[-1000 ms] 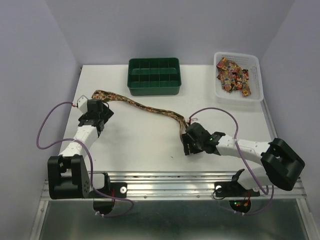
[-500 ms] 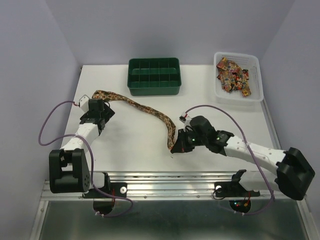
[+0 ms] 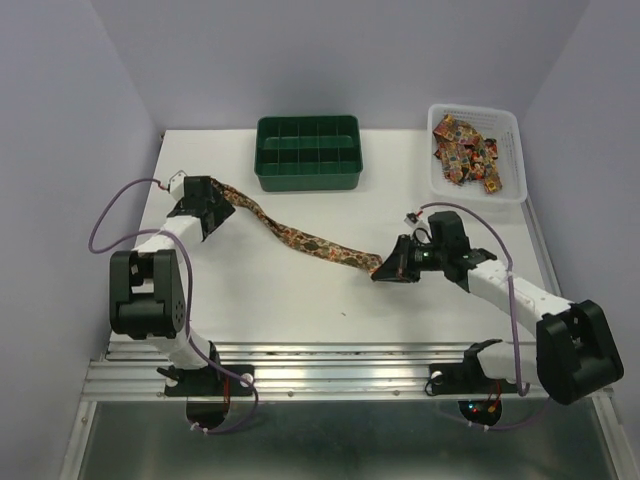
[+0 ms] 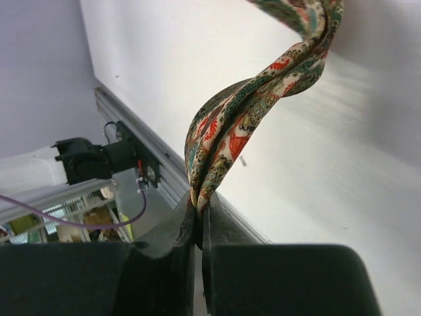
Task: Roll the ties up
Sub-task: Flatten the tie
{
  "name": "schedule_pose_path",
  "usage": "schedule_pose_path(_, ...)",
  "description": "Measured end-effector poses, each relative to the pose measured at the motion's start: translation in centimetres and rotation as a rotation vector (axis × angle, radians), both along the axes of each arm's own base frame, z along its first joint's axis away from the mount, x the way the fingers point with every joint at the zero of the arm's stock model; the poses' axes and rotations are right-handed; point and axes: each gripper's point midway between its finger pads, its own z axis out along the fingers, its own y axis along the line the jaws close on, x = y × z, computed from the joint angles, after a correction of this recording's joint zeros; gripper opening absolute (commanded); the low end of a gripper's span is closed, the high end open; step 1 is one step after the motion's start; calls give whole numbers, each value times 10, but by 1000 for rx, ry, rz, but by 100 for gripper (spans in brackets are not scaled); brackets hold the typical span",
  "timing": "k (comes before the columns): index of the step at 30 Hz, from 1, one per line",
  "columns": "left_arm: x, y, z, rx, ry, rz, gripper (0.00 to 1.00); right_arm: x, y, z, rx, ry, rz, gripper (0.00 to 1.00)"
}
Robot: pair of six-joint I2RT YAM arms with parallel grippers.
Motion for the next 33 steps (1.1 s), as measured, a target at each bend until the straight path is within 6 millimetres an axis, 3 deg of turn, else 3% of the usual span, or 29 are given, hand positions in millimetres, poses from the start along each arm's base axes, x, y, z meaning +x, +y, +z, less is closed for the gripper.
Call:
schedule_pose_path(7, 56, -16, -3, 33, 26, -50, 93, 19, -39, -48, -105, 102, -80, 7)
schedule_pose_path(13, 90, -22, -7, 71, 57, -62, 93, 30, -65, -91, -246, 184, -141, 25)
schedule_pose_path(18, 101, -16, -12, 97, 95, -53, 93, 63, -88, -89, -402, 110, -239, 42)
schedule_pose_path(22, 118, -14, -21, 115, 118, -51, 93, 91, -119, -86, -566, 46, -371, 45)
schedule_pose_path(29, 120, -9, -41, 147, 182, -51, 93, 89, -165, -99, -803, 59, -496, 44)
schedule_pose_path(33, 124, -8, -42, 163, 189, -57, 93, 90, -166, -96, -805, 44, -494, 44)
